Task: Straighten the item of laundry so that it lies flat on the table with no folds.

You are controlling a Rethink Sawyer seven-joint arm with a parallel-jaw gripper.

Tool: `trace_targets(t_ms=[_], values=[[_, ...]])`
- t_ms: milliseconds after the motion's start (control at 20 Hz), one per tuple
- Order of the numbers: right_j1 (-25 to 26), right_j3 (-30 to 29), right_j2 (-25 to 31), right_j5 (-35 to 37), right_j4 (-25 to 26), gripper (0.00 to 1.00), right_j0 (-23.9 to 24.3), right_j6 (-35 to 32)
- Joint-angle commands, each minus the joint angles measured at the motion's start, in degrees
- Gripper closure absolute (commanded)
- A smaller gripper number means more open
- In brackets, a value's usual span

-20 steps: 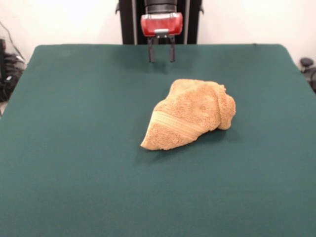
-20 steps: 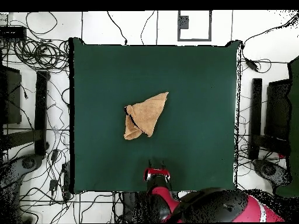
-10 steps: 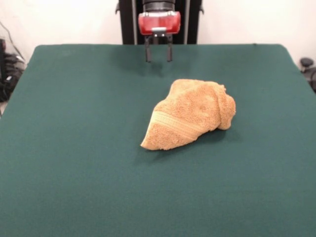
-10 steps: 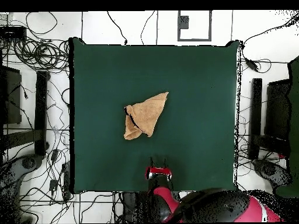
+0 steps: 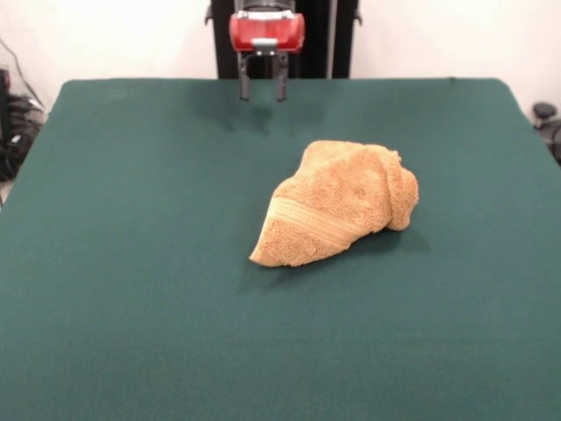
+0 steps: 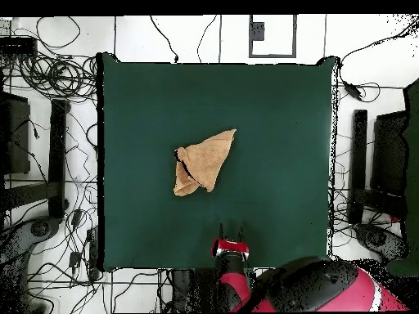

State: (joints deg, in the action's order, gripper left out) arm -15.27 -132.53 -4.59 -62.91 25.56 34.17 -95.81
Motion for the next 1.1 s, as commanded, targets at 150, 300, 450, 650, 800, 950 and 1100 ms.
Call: trace_targets(t_ms=[150, 300, 450, 650, 800, 950, 1100], values=[[4.5, 1.9, -0.7, -7.3, 1.0, 0.0, 0.5, -12.5], [4.9, 2.6, -0.2, -6.6, 0.7, 0.0, 0.4, -12.3], [4.4, 3.7, 0.6, -4.6, 0.3, 0.0, 0.2, -12.2], [4.3, 4.6, 1.5, -3.1, -0.5, 0.0, -0.3, -12.0], [4.2, 4.0, 1.3, -3.4, -0.8, 0.0, -0.7, -12.0], [3.8, 4.4, 1.2, -0.1, -0.5, 0.0, -1.6, -10.8], [2.4, 4.7, 1.7, 4.1, 0.5, 0.0, -2.2, -9.9]])
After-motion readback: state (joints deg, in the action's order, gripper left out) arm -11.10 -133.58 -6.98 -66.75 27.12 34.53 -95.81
